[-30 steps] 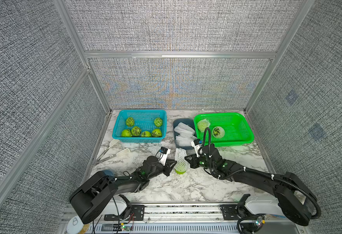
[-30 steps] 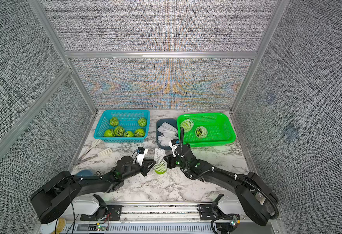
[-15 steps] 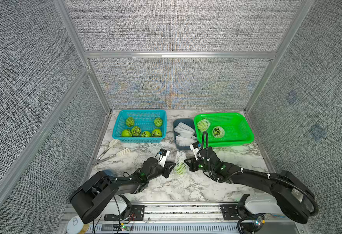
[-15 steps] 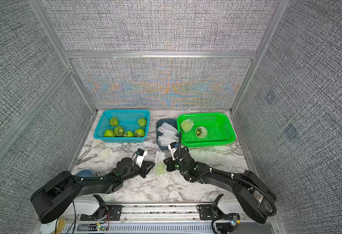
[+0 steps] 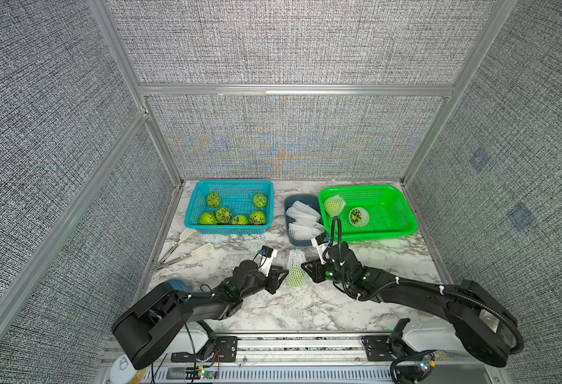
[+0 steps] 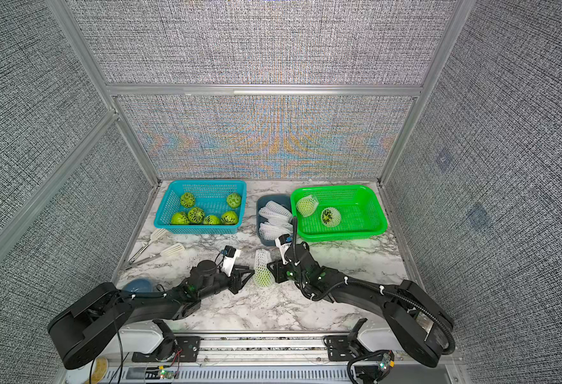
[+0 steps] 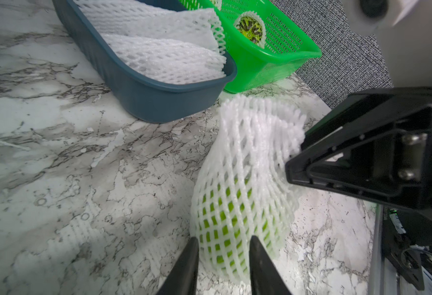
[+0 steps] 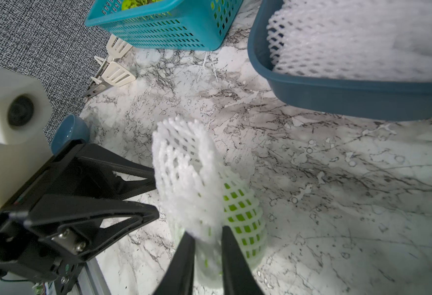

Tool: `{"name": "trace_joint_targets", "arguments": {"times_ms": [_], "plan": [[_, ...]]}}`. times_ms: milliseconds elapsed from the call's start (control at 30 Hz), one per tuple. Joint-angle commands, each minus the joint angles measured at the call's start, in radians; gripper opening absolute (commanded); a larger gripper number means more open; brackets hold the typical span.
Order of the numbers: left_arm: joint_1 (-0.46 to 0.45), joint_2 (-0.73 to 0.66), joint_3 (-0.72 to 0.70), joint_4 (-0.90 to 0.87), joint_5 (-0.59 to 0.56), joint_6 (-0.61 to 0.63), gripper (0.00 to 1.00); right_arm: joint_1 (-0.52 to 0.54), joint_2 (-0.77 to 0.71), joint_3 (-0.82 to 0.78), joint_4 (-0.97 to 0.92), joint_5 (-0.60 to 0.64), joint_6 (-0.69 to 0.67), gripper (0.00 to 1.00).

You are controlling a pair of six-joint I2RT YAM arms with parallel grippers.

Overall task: Sleeve custard apples in foam nets
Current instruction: Put on the foam net on the custard apple.

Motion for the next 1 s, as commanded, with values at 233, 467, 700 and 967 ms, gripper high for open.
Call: {"name": "trace_joint_targets", "arguments": {"times_ms": [233,467,700,967], "plan": [[0.000,-0.043,-0.008,-0.043,-0.009,0.003,0.40,0.001,-0.112,-0.027,-0.033,0.045,-0.008,0.56],[-0.001,-0.046,-0.005,-0.054,-0.005,0.004,0.40,0.001,-0.138,-0.048,-0.024,0.056,0.001,0.59],[0.000,-0.072,-0.010,-0.066,-0.009,-0.004,0.39,0.001,-0.206,-0.087,0.012,0.095,0.067,0.58],[0.000,-0.107,-0.001,-0.094,-0.009,-0.006,0.39,-0.035,-0.303,-0.121,-0.039,0.223,0.232,0.51]]}}
